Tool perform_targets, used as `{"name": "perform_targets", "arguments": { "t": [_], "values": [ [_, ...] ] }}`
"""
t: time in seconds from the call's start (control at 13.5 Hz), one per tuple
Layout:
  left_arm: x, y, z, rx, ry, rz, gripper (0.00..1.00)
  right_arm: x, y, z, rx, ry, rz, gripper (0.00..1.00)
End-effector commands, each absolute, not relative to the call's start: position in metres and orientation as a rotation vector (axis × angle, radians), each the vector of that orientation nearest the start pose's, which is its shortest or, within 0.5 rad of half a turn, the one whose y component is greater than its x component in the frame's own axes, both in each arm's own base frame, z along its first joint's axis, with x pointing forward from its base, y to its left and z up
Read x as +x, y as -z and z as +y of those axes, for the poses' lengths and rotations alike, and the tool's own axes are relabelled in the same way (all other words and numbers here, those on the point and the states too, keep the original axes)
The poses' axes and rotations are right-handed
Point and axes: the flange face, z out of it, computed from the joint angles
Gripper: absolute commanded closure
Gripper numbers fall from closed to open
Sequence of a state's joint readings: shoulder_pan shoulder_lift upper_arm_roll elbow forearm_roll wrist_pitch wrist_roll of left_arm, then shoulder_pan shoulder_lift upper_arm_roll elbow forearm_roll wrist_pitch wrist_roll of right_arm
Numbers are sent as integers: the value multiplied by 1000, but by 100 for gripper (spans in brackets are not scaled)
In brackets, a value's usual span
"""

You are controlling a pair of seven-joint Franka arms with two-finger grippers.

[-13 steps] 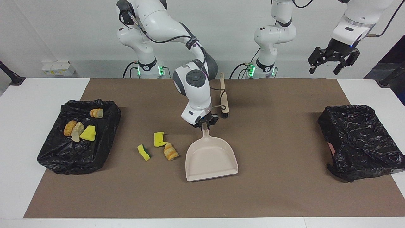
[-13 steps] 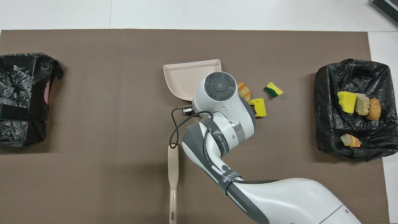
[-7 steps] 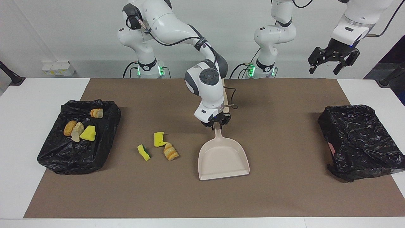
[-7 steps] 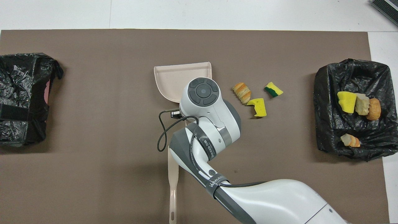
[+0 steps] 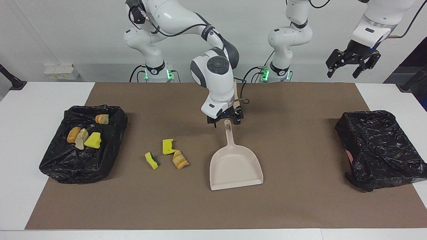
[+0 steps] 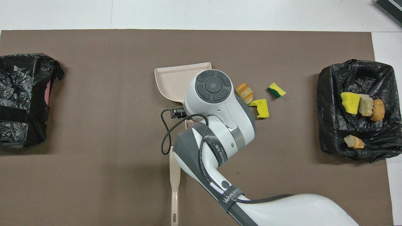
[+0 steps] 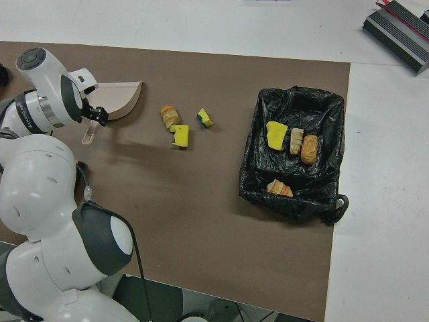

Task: Sweep and dump trash in bin

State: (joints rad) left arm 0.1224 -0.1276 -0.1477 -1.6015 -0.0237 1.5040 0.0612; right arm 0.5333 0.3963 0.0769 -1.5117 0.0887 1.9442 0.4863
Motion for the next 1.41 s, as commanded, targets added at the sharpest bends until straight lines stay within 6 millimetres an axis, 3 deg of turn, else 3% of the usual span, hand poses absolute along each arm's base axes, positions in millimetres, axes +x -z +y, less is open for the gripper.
{"name": "perform_targets", "arguments": {
  "t": [0.0,0.22,0.37,0.59,0.82,0.96,1.19,1.26,1.33],
  "values": [
    [502,-674,-19,-3129,34,120,0,522,-460,378,-3024,-113,-171,0],
    [501,-675,-22,-3129,31,124,0,462,-449,388,-3070,-206,-190,0],
    [501,-674,-26,-3130,31,127,0,437,-442,388,-3054,-267,-170,0],
    [515,-670,-46,-3140,137,114,0,389,-427,410,-2991,-312,-187,0],
    [548,-637,-114,-3169,212,96,0,346,-380,445,-3003,-268,-111,0],
    [569,-601,-155,-3186,162,156,0,323,-361,461,-3010,-258,-89,0],
    [586,-571,-224,-3222,185,109,0,301,-346,464,-3039,-255,-97,0],
    [592,-548,-246,-3232,177,113,0,292,-341,468,-3041,-254,-105,0],
    [590,-538,-264,-3234,171,141,0,289,-335,466,-3037,-234,-60,0]
  ]
}}
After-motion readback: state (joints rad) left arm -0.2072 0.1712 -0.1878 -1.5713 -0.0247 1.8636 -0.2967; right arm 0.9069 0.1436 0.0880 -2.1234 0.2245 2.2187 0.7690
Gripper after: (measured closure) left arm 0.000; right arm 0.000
